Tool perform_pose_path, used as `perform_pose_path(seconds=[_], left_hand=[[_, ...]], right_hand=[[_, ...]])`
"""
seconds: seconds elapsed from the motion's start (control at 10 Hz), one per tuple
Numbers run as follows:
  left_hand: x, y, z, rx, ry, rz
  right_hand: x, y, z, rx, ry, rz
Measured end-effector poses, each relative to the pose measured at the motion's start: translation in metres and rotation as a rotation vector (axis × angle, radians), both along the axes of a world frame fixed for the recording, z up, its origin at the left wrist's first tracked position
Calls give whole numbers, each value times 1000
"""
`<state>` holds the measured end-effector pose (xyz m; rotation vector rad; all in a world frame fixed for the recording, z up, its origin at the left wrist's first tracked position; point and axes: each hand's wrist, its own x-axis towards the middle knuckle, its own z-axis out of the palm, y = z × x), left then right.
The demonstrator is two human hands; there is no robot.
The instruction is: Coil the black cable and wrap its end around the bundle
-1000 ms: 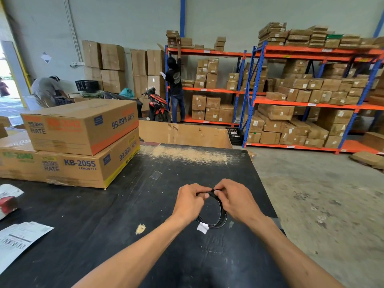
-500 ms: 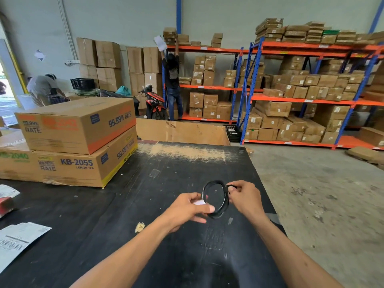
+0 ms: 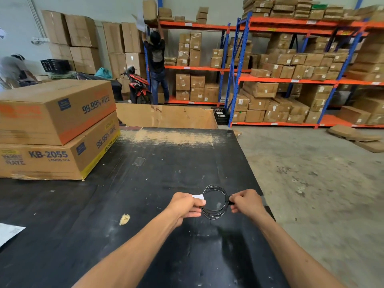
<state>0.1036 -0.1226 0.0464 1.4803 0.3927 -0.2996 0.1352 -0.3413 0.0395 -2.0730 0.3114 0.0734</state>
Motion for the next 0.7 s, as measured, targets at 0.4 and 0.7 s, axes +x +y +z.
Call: perform_pose_path(seconds=[0.4, 0.7], left_hand=[[53, -39, -38, 317, -11, 119], [59, -34, -62, 501, -145, 55]], right_hand=[[33, -16, -48, 103, 67, -132], [22, -10, -72, 59, -96, -170]])
